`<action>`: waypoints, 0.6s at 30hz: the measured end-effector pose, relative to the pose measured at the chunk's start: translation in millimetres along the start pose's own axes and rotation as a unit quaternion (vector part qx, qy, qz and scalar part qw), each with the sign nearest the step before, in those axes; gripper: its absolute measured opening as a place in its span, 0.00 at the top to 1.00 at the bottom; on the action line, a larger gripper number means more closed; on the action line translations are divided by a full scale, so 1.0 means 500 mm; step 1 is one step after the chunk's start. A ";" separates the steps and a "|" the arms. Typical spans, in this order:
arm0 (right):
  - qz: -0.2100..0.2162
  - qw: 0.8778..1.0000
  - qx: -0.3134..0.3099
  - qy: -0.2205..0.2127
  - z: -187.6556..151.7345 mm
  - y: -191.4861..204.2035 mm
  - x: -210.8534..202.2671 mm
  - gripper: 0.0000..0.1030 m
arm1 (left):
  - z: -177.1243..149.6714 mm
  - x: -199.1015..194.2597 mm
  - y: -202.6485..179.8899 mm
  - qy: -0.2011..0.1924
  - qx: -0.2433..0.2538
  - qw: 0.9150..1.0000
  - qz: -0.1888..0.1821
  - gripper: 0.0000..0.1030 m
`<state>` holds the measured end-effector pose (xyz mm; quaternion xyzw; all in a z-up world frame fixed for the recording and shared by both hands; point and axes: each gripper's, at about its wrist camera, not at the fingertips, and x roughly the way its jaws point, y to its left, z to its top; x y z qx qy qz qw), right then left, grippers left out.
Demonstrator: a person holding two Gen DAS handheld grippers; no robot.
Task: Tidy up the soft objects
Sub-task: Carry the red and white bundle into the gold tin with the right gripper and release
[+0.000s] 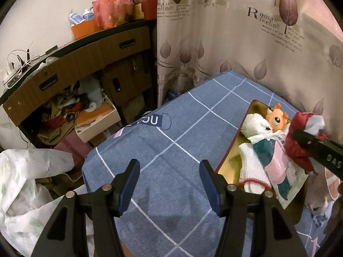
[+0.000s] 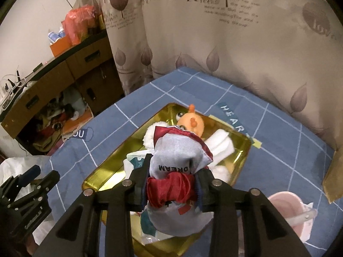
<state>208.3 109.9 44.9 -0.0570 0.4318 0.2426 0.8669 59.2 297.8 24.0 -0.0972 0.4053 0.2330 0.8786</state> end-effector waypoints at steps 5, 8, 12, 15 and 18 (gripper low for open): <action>0.003 1.000 0.004 0.006 -0.002 0.009 0.017 0.54 | -0.002 0.002 -0.002 0.000 0.002 1.000 0.000 0.43; -0.006 1.000 -0.005 0.003 -0.001 0.018 0.017 0.47 | -0.003 0.005 -0.006 0.001 0.003 1.000 -0.001 0.43; -0.010 1.000 -0.008 0.000 -0.002 0.021 0.013 0.34 | -0.004 0.003 -0.008 0.000 0.005 1.000 0.001 0.43; -0.011 1.000 -0.005 -0.004 -0.002 0.021 0.006 0.28 | -0.004 0.000 -0.010 -0.002 0.007 1.000 0.001 0.43; -0.006 1.000 -0.007 -0.011 -0.001 0.026 -0.005 0.27 | -0.004 -0.001 -0.010 -0.003 0.007 1.000 0.002 0.43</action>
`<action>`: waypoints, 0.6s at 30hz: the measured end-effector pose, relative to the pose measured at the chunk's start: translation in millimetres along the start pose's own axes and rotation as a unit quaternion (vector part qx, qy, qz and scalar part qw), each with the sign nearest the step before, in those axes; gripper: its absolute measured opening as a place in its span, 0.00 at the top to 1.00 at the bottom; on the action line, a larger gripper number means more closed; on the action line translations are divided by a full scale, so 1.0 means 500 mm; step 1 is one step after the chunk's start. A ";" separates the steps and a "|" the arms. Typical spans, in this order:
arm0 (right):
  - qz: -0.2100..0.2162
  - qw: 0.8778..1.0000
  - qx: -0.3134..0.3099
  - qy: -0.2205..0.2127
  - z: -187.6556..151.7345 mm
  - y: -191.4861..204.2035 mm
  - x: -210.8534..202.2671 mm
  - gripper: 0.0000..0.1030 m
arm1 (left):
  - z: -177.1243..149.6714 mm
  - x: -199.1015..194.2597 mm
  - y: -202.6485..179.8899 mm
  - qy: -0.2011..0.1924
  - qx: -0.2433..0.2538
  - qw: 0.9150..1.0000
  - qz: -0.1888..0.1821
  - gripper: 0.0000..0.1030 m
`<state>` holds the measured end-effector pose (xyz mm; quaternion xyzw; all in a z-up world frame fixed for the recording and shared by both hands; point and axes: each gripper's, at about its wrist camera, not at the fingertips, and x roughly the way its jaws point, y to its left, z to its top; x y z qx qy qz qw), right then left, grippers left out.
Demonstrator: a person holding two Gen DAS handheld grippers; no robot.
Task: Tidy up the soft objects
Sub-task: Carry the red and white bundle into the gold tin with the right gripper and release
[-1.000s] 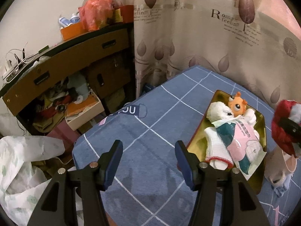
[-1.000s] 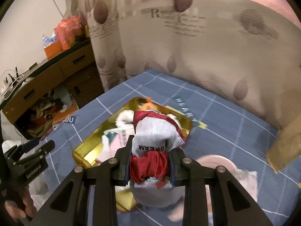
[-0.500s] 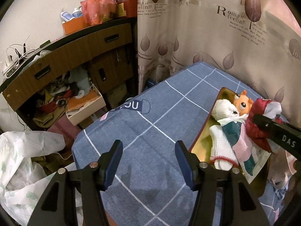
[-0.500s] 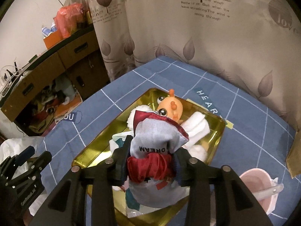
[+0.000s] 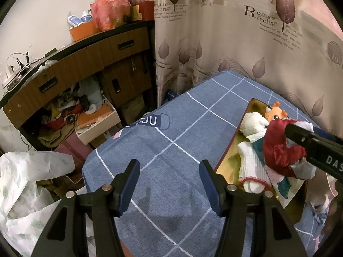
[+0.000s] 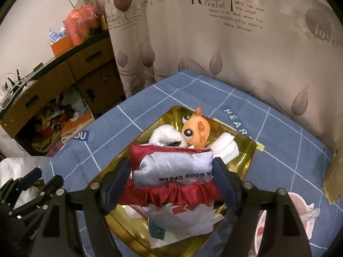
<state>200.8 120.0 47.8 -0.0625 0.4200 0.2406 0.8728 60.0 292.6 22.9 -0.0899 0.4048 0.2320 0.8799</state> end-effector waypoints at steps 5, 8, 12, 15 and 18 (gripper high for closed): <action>0.006 1.000 -0.003 -0.012 0.006 0.006 -0.023 0.25 | 0.001 -0.002 -0.002 -0.003 0.002 1.000 0.000 0.43; 0.005 1.000 -0.007 -0.021 0.009 0.011 -0.039 0.25 | 0.002 -0.005 -0.003 -0.004 0.004 1.000 0.000 0.43; 0.008 0.999 -0.010 -0.032 0.012 0.016 -0.062 0.25 | 0.002 -0.006 -0.003 -0.006 0.003 1.000 0.001 0.43; 0.011 0.999 -0.008 -0.041 0.012 0.014 -0.082 0.25 | 0.002 -0.008 -0.004 -0.007 0.006 1.000 0.001 0.43; 0.013 0.999 -0.005 -0.050 0.008 0.010 -0.105 0.25 | 0.003 -0.011 -0.008 -0.009 0.011 1.000 0.001 0.43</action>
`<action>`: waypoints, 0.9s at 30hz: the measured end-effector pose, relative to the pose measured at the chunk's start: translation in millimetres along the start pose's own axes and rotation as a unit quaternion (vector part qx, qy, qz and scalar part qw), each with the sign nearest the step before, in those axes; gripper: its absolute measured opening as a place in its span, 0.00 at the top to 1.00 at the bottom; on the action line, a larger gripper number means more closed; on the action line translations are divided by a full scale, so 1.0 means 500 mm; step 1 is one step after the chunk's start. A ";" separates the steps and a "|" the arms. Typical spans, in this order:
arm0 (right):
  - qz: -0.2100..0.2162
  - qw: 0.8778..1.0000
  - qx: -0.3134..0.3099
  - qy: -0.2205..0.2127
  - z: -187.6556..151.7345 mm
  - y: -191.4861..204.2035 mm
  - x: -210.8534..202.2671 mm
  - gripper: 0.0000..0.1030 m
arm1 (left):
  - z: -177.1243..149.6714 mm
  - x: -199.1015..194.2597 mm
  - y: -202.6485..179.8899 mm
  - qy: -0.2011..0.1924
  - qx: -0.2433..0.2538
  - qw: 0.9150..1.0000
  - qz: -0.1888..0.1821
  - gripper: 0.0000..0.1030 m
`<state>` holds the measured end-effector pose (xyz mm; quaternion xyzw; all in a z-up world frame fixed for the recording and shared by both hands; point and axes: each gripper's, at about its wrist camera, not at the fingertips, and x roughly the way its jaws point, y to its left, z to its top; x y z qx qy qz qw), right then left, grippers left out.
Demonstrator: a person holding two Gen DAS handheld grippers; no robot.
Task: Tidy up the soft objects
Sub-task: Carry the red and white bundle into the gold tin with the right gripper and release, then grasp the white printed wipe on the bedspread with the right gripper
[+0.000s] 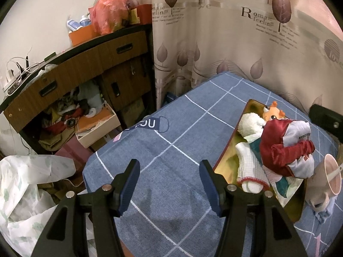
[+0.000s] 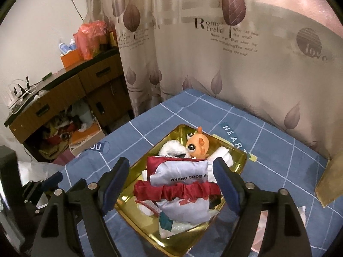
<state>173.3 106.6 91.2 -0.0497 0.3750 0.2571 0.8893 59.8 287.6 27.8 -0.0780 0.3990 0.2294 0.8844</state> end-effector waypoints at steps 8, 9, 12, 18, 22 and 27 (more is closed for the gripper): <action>-0.004 1.000 0.014 -0.018 -0.023 -0.035 -0.063 0.25 | -0.002 -0.005 -0.004 -0.010 0.004 1.000 0.003 0.43; -0.007 1.000 0.016 -0.020 -0.026 -0.043 -0.070 0.25 | -0.002 -0.005 -0.004 -0.011 0.004 1.000 0.004 0.43; -0.023 0.999 0.027 -0.025 -0.044 -0.080 -0.099 0.24 | -0.002 -0.006 -0.006 -0.013 0.005 1.000 0.004 0.43; -0.084 0.994 0.061 -0.025 -0.099 -0.209 -0.164 0.23 | -0.005 -0.011 -0.008 -0.020 0.008 1.000 0.007 0.43; -0.144 0.985 0.099 -0.014 -0.152 -0.326 -0.199 0.21 | -0.007 -0.016 -0.011 -0.025 0.011 1.000 0.008 0.43; -0.187 0.972 0.138 0.024 -0.225 -0.437 -0.197 0.21 | -0.013 -0.026 -0.023 -0.036 0.024 0.999 0.007 0.43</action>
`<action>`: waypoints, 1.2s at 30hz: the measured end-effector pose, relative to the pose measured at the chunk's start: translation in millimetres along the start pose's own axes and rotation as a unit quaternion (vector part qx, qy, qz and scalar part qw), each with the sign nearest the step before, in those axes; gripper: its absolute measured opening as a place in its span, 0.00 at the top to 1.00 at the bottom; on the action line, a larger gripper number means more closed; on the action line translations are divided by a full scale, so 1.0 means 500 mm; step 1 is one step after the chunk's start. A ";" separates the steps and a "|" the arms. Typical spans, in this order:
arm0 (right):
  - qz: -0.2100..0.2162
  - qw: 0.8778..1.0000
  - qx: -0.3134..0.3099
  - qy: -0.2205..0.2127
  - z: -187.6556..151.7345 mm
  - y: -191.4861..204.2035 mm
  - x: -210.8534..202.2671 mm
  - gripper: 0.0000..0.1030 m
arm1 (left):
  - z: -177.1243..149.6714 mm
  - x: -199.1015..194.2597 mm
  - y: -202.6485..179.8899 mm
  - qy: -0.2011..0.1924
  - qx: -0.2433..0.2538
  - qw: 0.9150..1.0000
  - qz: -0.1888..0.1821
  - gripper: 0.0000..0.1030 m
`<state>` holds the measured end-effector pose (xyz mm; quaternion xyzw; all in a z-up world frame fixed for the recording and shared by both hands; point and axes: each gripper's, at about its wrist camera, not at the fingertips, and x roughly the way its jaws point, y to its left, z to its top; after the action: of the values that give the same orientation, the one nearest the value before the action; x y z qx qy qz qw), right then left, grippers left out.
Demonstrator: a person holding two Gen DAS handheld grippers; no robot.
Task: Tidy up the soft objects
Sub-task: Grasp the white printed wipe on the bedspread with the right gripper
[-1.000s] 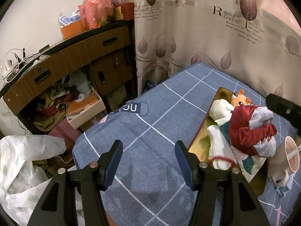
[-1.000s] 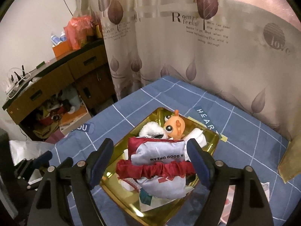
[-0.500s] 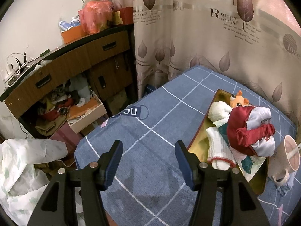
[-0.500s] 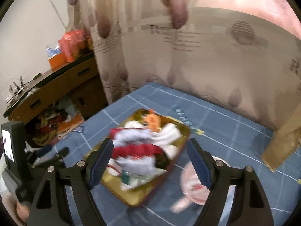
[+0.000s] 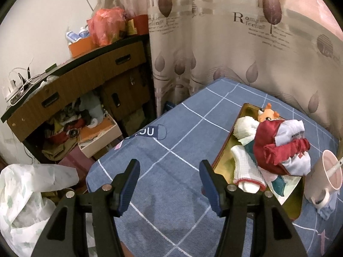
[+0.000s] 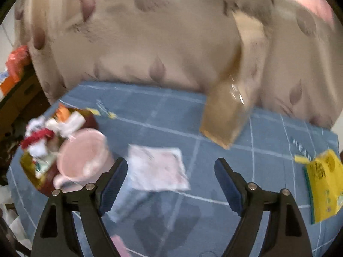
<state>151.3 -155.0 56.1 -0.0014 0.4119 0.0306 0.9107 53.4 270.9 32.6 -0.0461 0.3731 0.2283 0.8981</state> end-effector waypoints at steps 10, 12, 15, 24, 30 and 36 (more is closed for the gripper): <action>0.016 0.998 0.019 0.050 -0.051 -0.020 0.115 0.21 | -0.003 -0.010 -0.022 -0.019 0.021 0.999 -0.016 0.43; 0.020 0.998 0.026 0.052 -0.046 -0.017 0.134 0.21 | -0.004 -0.009 -0.025 -0.020 0.024 0.999 -0.017 0.43; 0.030 0.997 0.042 0.052 -0.033 -0.015 0.157 0.21 | -0.003 -0.008 -0.029 -0.023 0.027 0.999 -0.016 0.43; 0.005 0.995 0.038 0.094 -0.014 0.006 0.244 0.21 | -0.008 0.002 -0.044 -0.016 0.042 0.999 -0.016 0.43; -0.039 0.995 0.026 0.085 -0.038 -0.029 0.245 0.22 | -0.007 0.006 -0.046 -0.012 0.041 0.999 -0.019 0.43; -0.041 0.996 0.019 0.074 -0.072 -0.055 0.214 0.23 | -0.008 0.000 -0.053 -0.018 0.049 0.998 -0.023 0.43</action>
<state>196.2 -177.7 -48.4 -0.0027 0.4785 -0.0146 0.8780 62.6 246.4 27.5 -0.0066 0.3664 0.1898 0.9109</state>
